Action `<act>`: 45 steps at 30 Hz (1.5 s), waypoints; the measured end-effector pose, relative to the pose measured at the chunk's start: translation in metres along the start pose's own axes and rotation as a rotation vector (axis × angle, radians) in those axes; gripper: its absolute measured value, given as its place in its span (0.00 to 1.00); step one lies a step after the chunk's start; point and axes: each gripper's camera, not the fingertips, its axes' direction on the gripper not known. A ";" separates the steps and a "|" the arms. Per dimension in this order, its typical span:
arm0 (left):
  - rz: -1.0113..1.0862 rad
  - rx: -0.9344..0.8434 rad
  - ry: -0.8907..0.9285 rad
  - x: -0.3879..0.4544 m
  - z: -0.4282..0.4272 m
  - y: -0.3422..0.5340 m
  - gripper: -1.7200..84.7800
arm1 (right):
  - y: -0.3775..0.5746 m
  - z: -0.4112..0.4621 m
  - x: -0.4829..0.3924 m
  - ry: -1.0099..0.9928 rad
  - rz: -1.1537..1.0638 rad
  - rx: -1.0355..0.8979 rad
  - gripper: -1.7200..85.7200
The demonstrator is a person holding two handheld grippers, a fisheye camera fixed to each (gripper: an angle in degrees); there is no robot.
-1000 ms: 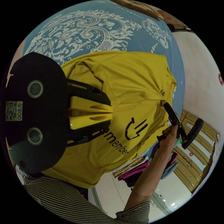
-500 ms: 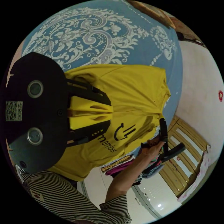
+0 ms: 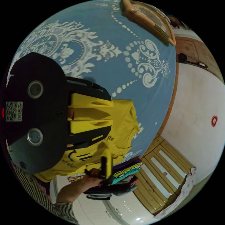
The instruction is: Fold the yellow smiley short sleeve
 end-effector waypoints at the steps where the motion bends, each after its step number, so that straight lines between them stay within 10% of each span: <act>1: -0.015 -0.014 -0.018 -0.006 0.008 -0.014 0.10 | 0.005 0.003 -0.008 -0.003 -0.018 -0.023 0.04; 20: -0.090 0.183 0.135 -0.057 0.000 0.009 0.05 | 0.073 -0.017 -0.069 0.047 0.000 -0.040 0.03; 36: 0.158 -0.264 0.113 0.035 0.082 0.119 0.02 | 0.217 -0.036 -0.179 0.043 -0.063 -0.147 0.02; 45: 0.008 -0.125 0.256 0.028 0.061 0.158 0.03 | 0.315 -0.097 -0.211 0.000 0.070 -0.151 0.02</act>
